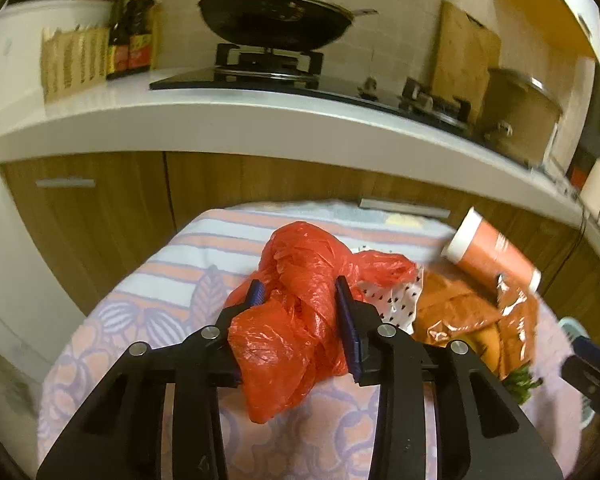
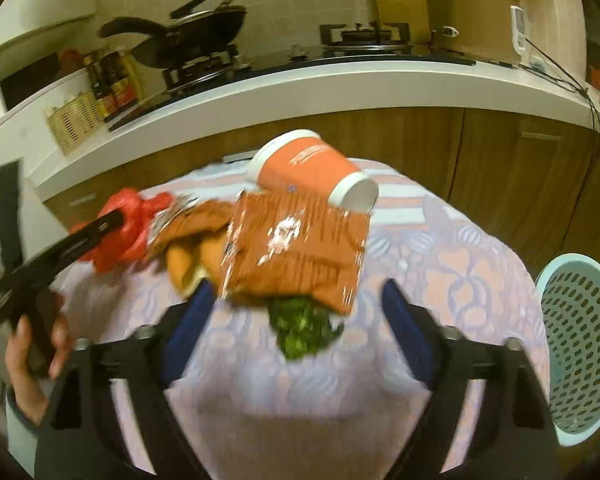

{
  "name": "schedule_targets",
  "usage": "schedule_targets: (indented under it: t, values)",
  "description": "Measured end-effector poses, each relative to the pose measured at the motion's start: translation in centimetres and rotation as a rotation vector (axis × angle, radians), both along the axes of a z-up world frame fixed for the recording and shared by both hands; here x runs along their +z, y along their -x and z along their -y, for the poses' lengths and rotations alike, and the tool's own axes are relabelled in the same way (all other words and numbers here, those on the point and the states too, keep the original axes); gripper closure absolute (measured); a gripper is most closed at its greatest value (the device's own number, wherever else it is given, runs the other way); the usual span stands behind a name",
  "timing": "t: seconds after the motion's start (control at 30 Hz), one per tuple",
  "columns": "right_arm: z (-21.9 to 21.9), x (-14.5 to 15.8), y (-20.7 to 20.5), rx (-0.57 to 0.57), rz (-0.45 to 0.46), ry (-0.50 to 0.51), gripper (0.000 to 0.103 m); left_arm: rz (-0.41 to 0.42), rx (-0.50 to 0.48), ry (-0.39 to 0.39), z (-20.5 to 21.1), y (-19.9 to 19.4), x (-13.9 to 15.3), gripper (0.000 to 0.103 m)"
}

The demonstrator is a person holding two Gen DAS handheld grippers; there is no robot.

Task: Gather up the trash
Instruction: 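Grasp the red plastic bag with the left gripper while the right grasps the orange wrapper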

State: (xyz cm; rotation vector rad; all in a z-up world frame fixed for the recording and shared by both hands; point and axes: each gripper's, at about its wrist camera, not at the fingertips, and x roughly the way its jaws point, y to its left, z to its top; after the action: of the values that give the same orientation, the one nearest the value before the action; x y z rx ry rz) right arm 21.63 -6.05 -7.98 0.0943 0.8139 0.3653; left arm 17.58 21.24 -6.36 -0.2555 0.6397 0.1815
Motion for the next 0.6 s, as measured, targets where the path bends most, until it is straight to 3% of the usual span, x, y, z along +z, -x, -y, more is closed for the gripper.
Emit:
schedule_targets:
  t: [0.27,0.43,0.6]
  values:
    - [-1.0,-3.2,-4.9,-0.045,-0.144,-0.077,0.01,0.1,0.013,0.04,-0.5,1.6,1.6,0.07]
    - [-2.0,-3.8,-5.3,-0.029,-0.122,-0.065,0.011,0.114,0.02,0.072,-1.0,1.8,1.7,0.07]
    - [-2.5,-3.4,-4.5,0.003,-0.08,-0.037,0.031,0.123,0.017,0.052,-0.4,2.0,1.9,0.07]
